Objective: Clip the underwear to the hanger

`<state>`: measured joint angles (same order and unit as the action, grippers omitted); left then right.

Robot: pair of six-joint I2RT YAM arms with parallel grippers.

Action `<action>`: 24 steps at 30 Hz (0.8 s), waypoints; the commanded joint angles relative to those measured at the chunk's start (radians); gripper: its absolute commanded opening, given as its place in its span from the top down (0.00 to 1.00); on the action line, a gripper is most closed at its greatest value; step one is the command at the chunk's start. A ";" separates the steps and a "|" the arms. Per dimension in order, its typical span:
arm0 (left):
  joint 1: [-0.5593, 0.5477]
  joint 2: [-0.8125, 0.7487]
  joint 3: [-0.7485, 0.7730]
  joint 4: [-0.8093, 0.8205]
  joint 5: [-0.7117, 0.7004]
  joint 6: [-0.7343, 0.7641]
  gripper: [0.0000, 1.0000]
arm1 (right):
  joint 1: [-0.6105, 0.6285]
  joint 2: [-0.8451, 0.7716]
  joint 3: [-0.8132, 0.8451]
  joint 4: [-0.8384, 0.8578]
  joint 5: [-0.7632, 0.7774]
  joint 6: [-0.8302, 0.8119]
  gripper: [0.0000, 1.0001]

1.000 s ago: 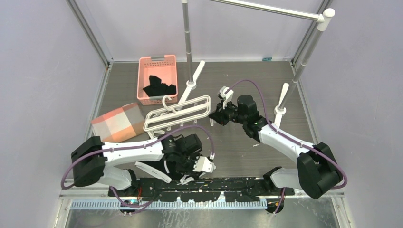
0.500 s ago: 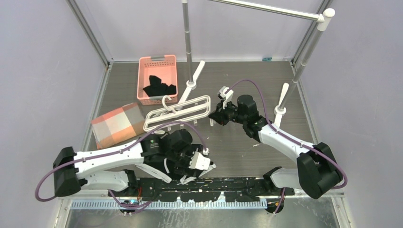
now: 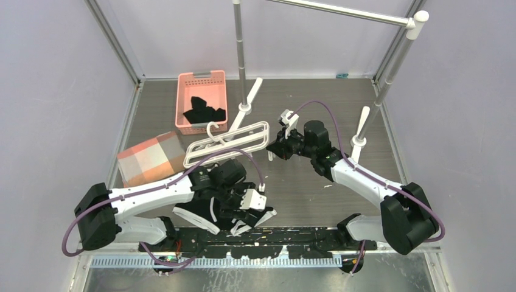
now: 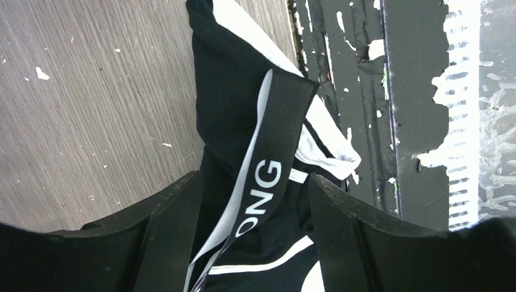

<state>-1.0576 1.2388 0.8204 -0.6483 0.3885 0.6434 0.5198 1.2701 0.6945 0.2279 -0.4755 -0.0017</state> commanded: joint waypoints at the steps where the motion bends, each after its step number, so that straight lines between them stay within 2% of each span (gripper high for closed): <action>1: 0.038 -0.003 0.009 0.006 0.035 0.035 0.33 | 0.005 -0.013 0.053 0.050 -0.026 0.002 0.99; 6: 0.078 0.039 0.027 0.017 0.067 0.052 0.33 | 0.005 -0.015 0.055 0.044 -0.029 0.002 0.99; 13: 0.092 0.146 0.079 -0.106 0.127 0.100 0.35 | 0.005 -0.015 0.060 0.041 -0.032 0.001 0.99; 20: 0.093 0.200 0.098 -0.120 0.102 0.099 0.35 | 0.004 -0.018 0.061 0.034 -0.037 0.002 0.99; 24: 0.092 0.236 0.114 -0.136 0.082 0.081 0.40 | 0.005 -0.018 0.062 0.030 -0.037 0.002 0.99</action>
<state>-0.9680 1.4494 0.8852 -0.7467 0.4679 0.7235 0.5198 1.2701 0.6979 0.2073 -0.4919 -0.0017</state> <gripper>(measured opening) 0.629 0.150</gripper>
